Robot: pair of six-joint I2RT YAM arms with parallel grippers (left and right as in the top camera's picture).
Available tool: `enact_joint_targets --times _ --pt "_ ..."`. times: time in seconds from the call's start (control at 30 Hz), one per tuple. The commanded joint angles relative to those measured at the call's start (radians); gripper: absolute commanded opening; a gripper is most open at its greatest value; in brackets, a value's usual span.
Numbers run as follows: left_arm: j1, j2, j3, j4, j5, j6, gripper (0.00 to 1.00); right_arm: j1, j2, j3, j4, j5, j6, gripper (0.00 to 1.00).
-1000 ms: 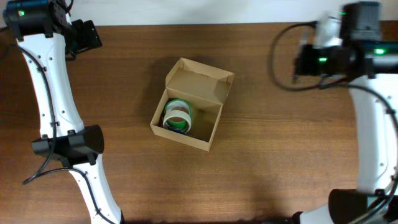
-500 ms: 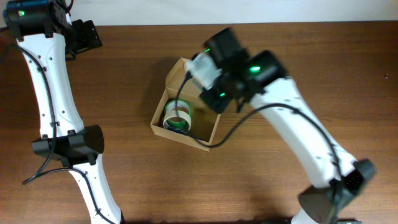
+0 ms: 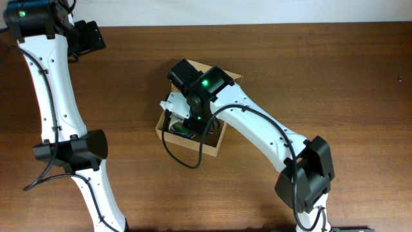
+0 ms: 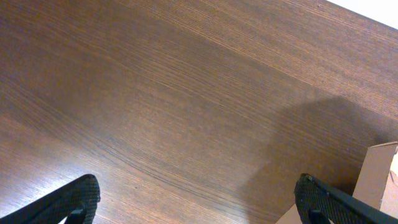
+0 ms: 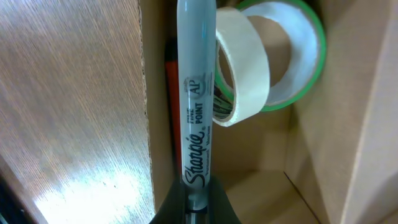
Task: Pack container
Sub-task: 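Carry the black marker into the box and release it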
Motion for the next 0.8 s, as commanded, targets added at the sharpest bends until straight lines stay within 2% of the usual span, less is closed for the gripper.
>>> enact_joint_targets --times 0.0,0.73,0.77 --pt "0.003 -0.002 -0.003 0.000 -0.007 0.012 1.00 0.006 0.026 0.009 -0.008 -0.003 -0.015 0.04" --pt "0.003 -0.002 -0.003 0.000 -0.007 0.012 1.00 0.011 0.151 0.004 -0.012 -0.021 -0.015 0.04" --pt "0.003 -0.002 -0.003 0.000 -0.007 0.012 1.00 0.011 0.151 0.004 -0.011 -0.019 -0.015 0.08"
